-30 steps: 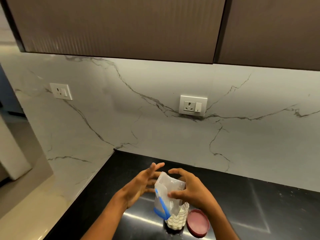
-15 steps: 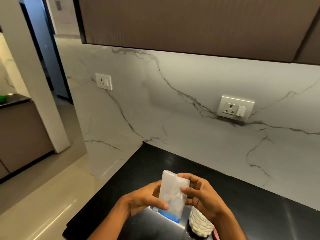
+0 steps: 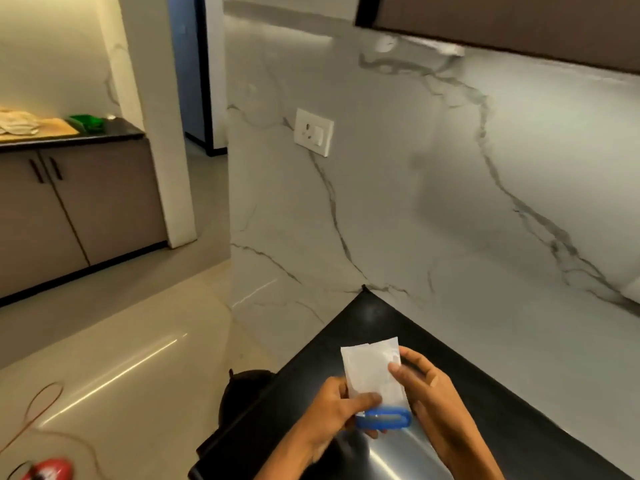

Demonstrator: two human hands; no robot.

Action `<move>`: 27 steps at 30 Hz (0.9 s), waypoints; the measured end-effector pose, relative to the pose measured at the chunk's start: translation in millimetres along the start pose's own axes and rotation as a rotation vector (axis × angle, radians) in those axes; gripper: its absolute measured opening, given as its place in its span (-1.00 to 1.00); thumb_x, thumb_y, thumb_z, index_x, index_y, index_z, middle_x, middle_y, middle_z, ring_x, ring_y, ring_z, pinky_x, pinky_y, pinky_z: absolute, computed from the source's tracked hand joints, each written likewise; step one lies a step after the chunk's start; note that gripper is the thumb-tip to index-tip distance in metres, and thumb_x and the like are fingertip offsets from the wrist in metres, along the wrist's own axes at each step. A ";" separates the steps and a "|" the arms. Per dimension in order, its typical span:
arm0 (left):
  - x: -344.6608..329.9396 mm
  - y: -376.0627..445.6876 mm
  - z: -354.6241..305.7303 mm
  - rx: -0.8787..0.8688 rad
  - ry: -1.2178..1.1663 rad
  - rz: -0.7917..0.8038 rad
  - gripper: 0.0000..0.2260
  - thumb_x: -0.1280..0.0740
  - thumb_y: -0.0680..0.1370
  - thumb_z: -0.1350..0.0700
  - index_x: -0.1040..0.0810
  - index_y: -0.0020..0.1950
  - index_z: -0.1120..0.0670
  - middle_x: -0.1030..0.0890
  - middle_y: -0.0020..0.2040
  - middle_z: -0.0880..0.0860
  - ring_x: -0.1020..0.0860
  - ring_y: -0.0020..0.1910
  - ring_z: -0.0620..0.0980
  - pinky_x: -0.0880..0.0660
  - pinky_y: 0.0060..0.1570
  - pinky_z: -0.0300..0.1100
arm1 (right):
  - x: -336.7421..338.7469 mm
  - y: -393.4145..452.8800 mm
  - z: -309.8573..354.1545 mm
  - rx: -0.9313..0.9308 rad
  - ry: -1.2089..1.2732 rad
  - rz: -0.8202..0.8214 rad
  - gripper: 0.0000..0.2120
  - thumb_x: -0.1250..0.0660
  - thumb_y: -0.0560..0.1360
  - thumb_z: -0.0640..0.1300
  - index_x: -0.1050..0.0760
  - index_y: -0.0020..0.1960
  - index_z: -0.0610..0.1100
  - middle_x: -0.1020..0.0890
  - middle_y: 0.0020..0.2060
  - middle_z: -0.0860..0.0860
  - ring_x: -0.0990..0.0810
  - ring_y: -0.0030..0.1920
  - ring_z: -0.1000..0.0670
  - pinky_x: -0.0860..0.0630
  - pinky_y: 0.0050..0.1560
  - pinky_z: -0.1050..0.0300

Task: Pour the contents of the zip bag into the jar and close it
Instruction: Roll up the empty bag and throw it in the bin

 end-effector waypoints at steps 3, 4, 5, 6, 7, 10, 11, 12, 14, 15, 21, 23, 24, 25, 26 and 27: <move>41.5 17.3 -1.4 -0.022 -0.131 -0.134 -0.67 -0.48 0.48 0.03 -0.57 0.22 0.04 -0.73 0.05 0.04 -0.71 0.04 0.11 -0.66 0.03 0.05 | -49.3 36.2 -2.1 -0.048 -0.238 0.139 -0.24 -0.62 0.14 0.11 -0.42 0.26 0.03 -0.63 0.09 0.02 -0.66 0.05 -0.03 -0.63 -0.15 0.18; 56.0 22.1 -3.0 -0.034 -0.150 -0.190 -0.69 -0.48 0.48 0.02 -0.58 0.20 0.02 -0.73 0.05 0.03 -0.71 0.04 0.08 -0.65 0.04 0.06 | -64.4 49.3 -3.4 -0.035 -0.284 0.140 -0.26 -0.62 0.13 0.07 -0.41 0.25 0.05 -0.63 0.08 0.04 -0.66 0.03 0.00 -0.62 -0.18 0.21; 69.7 26.3 -4.5 -0.040 -0.162 -0.252 -0.70 -0.48 0.48 0.01 -0.59 0.18 0.01 -0.73 0.04 0.04 -0.71 0.04 0.06 -0.66 0.03 0.05 | -77.3 60.9 -4.0 -0.019 -0.311 0.125 -0.31 -0.63 0.19 -0.01 -0.42 0.24 0.04 -0.63 0.06 0.05 -0.66 0.01 0.01 -0.62 -0.19 0.23; 87.5 32.5 -4.0 -0.038 -0.175 -0.318 -0.72 -0.49 0.48 0.01 -0.61 0.15 0.01 -0.73 0.03 0.04 -0.71 0.02 0.03 -0.66 0.01 0.02 | -93.0 75.8 -5.7 -0.011 -0.332 0.112 -0.38 -0.62 0.26 -0.10 -0.43 0.24 0.01 -0.63 0.05 0.05 -0.66 0.00 0.02 -0.61 -0.20 0.24; 106.4 38.3 -3.1 -0.032 -0.180 -0.385 -0.74 -0.49 0.47 0.00 -0.62 0.12 0.02 -0.73 0.00 0.03 -0.72 0.00 0.02 -0.67 -0.01 -0.03 | -108.7 89.8 -6.6 -0.010 -0.345 0.104 -0.44 -0.59 0.32 -0.15 -0.43 0.23 0.00 -0.63 0.05 0.05 -0.65 -0.01 0.03 -0.61 -0.20 0.24; 169.2 50.7 -1.1 -0.007 -0.191 -0.527 -0.70 -0.53 0.40 -0.05 -0.68 0.05 0.07 -0.74 -0.07 0.05 -0.72 -0.06 0.02 -0.67 -0.02 -0.06 | -159.2 131.9 -9.5 -0.023 -0.372 0.177 -0.55 -0.53 0.39 -0.15 -0.44 0.21 0.00 -0.64 0.04 0.05 -0.65 0.00 0.05 -0.62 -0.07 0.18; 192.1 55.2 1.6 -0.005 -0.205 -0.548 -0.64 -0.55 0.35 -0.08 -0.70 0.04 0.10 -0.75 -0.07 0.06 -0.72 -0.06 0.03 -0.66 0.01 -0.03 | -177.4 148.2 -13.7 -0.045 -0.369 0.219 -0.59 -0.51 0.41 -0.15 -0.46 0.19 0.00 -0.66 0.02 0.05 -0.66 0.00 0.04 -0.63 -0.01 0.14; 213.4 59.9 5.9 0.004 -0.233 -0.562 -0.60 -0.55 0.32 -0.10 -0.71 0.04 0.11 -0.75 -0.07 0.08 -0.72 -0.05 0.06 -0.66 0.00 -0.03 | -193.7 165.2 -19.4 -0.078 -0.364 0.251 -0.65 -0.49 0.43 -0.17 -0.50 0.17 -0.02 -0.68 -0.02 0.04 -0.67 -0.01 0.02 -0.63 0.03 0.08; 254.4 70.8 17.7 0.029 -0.336 -0.582 -0.72 -0.53 0.41 -0.01 -0.71 0.00 0.13 -0.74 -0.08 0.12 -0.71 -0.11 0.08 -0.65 -0.16 -0.15 | -225.3 204.5 -36.6 -0.149 -0.369 0.299 -0.72 -0.45 0.45 -0.23 -0.56 0.15 -0.14 -0.72 -0.06 -0.06 -0.70 -0.04 -0.09 -0.61 0.05 -0.05; 271.8 76.0 24.6 0.051 -0.387 -0.594 -0.82 -0.49 0.47 0.05 -0.71 -0.02 0.13 -0.74 -0.10 0.12 -0.69 -0.16 0.07 -0.62 -0.23 -0.20 | -238.4 224.4 -46.4 -0.174 -0.392 0.305 -0.72 -0.45 0.45 -0.27 -0.57 0.15 -0.21 -0.72 -0.05 -0.13 -0.70 -0.06 -0.13 -0.60 0.01 -0.07; 365.9 120.9 106.5 0.165 -0.559 -0.800 -0.73 -0.52 0.46 0.23 -0.61 0.12 0.23 -0.72 -0.07 0.17 -0.70 -0.16 0.09 -0.62 -0.04 -0.03 | -307.6 332.3 -141.1 -0.314 -0.666 0.391 -0.81 -0.48 0.41 -0.30 -0.59 0.01 -0.26 -0.65 -0.18 -0.14 -0.59 -0.31 0.00 -0.49 -0.43 0.27; 382.5 136.1 143.8 0.227 -0.587 -0.882 -0.74 -0.54 0.43 0.27 -0.57 0.06 0.23 -0.70 -0.15 0.17 -0.68 -0.23 0.10 -0.63 -0.13 -0.03 | -316.8 359.1 -184.7 -0.389 -0.732 0.376 -0.84 -0.51 0.38 -0.28 -0.52 -0.19 -0.21 -0.59 -0.31 -0.08 -0.54 -0.40 0.03 -0.42 -0.51 0.27; 388.9 143.5 163.3 0.264 -0.608 -0.916 -0.71 -0.55 0.41 0.28 -0.53 0.04 0.22 -0.68 -0.15 0.19 -0.67 -0.25 0.11 -0.64 -0.19 -0.04 | -317.5 371.5 -208.9 -0.435 -0.770 0.357 -0.78 -0.53 0.36 -0.26 -0.47 -0.25 -0.21 -0.55 -0.35 -0.08 -0.51 -0.42 0.02 -0.40 -0.52 0.26; 392.7 149.3 180.2 0.303 -0.622 -0.935 -0.69 -0.57 0.40 0.28 -0.50 0.03 0.21 -0.67 -0.15 0.20 -0.67 -0.26 0.11 -0.64 -0.25 -0.06 | -316.3 380.0 -230.8 -0.488 -0.806 0.336 -0.75 -0.55 0.35 -0.24 -0.45 -0.25 -0.22 -0.55 -0.33 -0.10 -0.52 -0.40 -0.01 -0.41 -0.52 0.23; 397.3 156.5 198.7 0.339 -0.631 -0.942 -0.67 -0.57 0.40 0.27 -0.49 0.03 0.22 -0.66 -0.15 0.22 -0.67 -0.28 0.10 -0.63 -0.31 -0.08 | -315.6 388.2 -254.4 -0.538 -0.828 0.322 -0.74 -0.56 0.34 -0.24 -0.47 -0.20 -0.24 -0.57 -0.26 -0.16 -0.57 -0.35 -0.07 -0.45 -0.49 0.20; 401.3 163.4 216.1 0.371 -0.637 -0.940 -0.67 -0.58 0.40 0.25 -0.50 0.04 0.23 -0.66 -0.15 0.22 -0.66 -0.31 0.08 -0.62 -0.35 -0.12 | -314.0 396.9 -278.6 -0.575 -0.830 0.306 -0.74 -0.56 0.32 -0.24 -0.49 -0.15 -0.26 -0.61 -0.18 -0.22 -0.62 -0.27 -0.13 -0.52 -0.43 0.14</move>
Point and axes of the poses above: each hand's wrist, its own y-axis towards the middle knuckle, its own x-axis out of the back of the hand, z = x × y, the point moved 5 cm from there along y, towards the middle knuckle
